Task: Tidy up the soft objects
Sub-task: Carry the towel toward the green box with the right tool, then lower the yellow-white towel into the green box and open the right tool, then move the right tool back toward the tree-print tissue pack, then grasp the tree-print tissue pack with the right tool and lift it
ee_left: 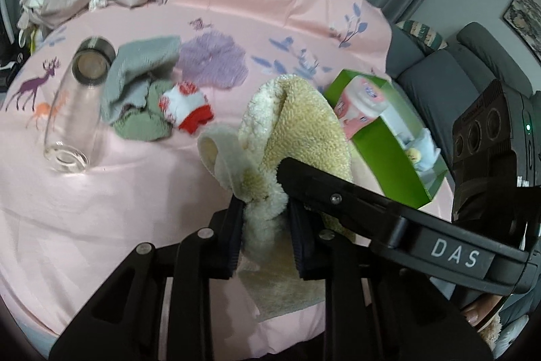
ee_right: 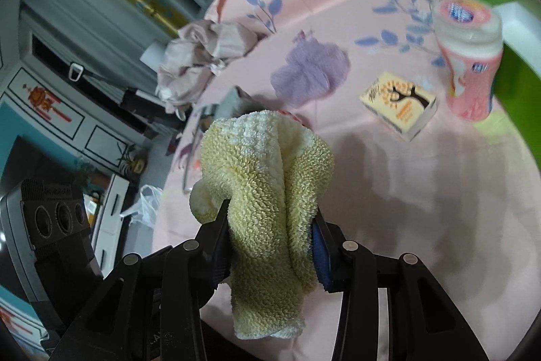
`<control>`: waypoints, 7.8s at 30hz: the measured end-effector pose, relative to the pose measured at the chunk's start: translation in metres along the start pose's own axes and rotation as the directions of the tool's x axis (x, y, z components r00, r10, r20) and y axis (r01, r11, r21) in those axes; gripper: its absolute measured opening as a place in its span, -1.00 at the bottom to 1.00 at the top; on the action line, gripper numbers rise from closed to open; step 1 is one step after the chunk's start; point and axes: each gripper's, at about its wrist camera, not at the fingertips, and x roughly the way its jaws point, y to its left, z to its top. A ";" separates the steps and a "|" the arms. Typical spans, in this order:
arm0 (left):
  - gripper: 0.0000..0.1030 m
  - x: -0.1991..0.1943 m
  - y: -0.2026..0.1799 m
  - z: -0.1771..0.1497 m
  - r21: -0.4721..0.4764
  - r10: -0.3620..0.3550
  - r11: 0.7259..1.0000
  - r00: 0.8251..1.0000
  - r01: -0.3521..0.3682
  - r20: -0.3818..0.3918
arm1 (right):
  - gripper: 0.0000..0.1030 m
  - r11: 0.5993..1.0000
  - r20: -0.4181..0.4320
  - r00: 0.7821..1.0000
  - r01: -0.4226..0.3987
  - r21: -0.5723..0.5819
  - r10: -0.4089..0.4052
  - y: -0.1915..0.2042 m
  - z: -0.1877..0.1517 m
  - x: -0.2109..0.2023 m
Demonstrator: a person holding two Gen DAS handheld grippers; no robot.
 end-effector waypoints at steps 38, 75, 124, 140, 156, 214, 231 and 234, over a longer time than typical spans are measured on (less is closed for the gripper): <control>-0.64 0.007 -0.130 0.063 0.325 -0.134 0.941 0.987 0.099 0.087 | -0.14 0.998 0.367 0.929 0.028 0.053 -0.045 -0.042 0.040 -0.130; -0.61 0.184 -0.237 0.098 0.429 -0.143 0.883 0.980 0.188 -0.136 | -0.31 0.879 0.439 0.844 0.076 0.470 -0.307 -0.221 0.079 -0.151; 0.69 0.071 -0.134 0.080 0.239 -0.084 0.967 0.996 0.092 -0.042 | 0.51 0.899 0.435 0.836 0.144 0.414 -0.335 -0.174 0.063 -0.155; 0.71 0.061 0.027 0.024 -0.050 0.184 0.981 0.981 -0.187 -0.056 | 0.71 0.909 0.329 0.856 0.416 0.022 -0.399 -0.041 0.002 -0.061; 0.71 0.058 0.073 0.005 -0.107 0.219 0.969 0.974 -0.224 -0.058 | 0.72 0.826 0.203 0.829 0.550 -0.127 -0.521 -0.025 -0.023 0.014; 0.27 0.020 0.107 -0.013 -0.251 0.079 0.963 0.991 -0.103 -0.105 | 0.52 0.925 -0.241 0.893 0.372 -0.079 -0.380 -0.022 0.002 0.062; 0.01 0.082 0.028 -0.006 -0.060 -0.094 0.995 0.966 0.082 -0.240 | 0.05 0.966 -0.182 0.973 0.179 0.187 -0.145 -0.061 -0.001 0.031; -0.05 0.086 0.023 -0.008 -0.028 -0.073 0.997 0.969 0.068 -0.235 | 0.03 0.965 -0.207 0.968 0.179 0.190 -0.139 -0.064 -0.002 0.037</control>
